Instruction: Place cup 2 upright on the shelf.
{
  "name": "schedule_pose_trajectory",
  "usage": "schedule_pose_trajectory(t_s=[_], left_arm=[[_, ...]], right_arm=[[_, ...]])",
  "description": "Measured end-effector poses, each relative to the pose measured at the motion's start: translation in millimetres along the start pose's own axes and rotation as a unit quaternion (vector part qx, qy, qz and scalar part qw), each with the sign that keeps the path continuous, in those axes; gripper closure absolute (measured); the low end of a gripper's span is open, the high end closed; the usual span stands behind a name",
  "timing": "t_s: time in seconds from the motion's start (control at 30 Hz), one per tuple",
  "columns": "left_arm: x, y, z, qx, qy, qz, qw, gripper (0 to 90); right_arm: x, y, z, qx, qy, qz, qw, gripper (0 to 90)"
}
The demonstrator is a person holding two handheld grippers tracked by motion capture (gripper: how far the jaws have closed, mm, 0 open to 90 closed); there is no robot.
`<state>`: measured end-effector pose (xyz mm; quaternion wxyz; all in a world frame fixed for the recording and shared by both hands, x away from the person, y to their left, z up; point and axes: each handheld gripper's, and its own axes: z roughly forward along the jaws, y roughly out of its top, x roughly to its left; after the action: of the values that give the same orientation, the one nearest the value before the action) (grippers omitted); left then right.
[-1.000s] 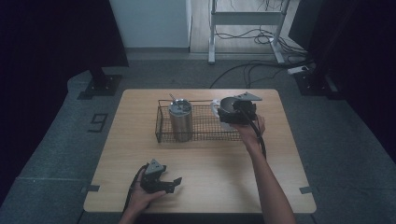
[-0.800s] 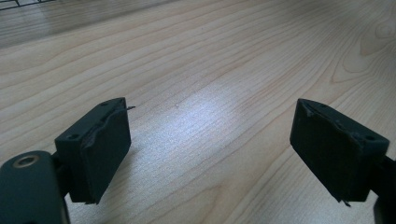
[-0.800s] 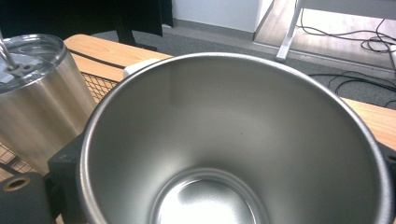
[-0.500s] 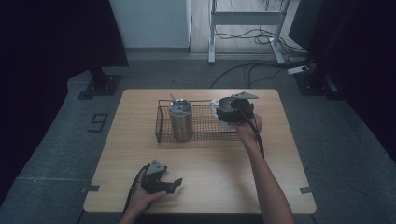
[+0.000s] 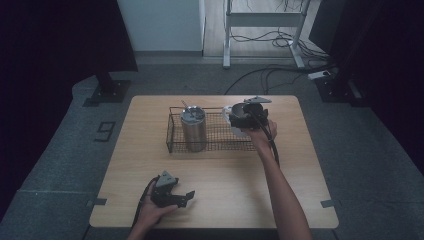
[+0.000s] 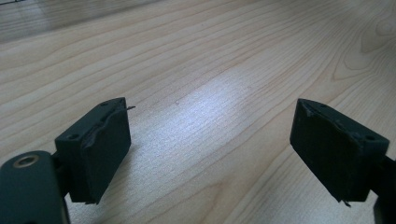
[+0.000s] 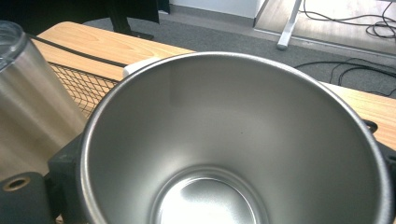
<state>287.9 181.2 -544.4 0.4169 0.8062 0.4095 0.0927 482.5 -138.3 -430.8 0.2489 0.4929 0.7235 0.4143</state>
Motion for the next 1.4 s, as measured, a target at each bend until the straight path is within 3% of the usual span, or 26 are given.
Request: schedule_pose_trajectory(t_s=[0.73,1.4], left_arm=[[-0.2,-1.0,1.2,0.002,-0.001,0.002,1.0,12.8],[-0.3,-1.0,1.4,0.003,-0.001,0.002,1.0,13.0]], right_arm=[[-1.8,-10.8,25.5,0.03,-0.007,0.005,0.9995,6.7],[-8.0,-27.8,35.1,0.052,-0.017,0.015,0.9984,6.7]])
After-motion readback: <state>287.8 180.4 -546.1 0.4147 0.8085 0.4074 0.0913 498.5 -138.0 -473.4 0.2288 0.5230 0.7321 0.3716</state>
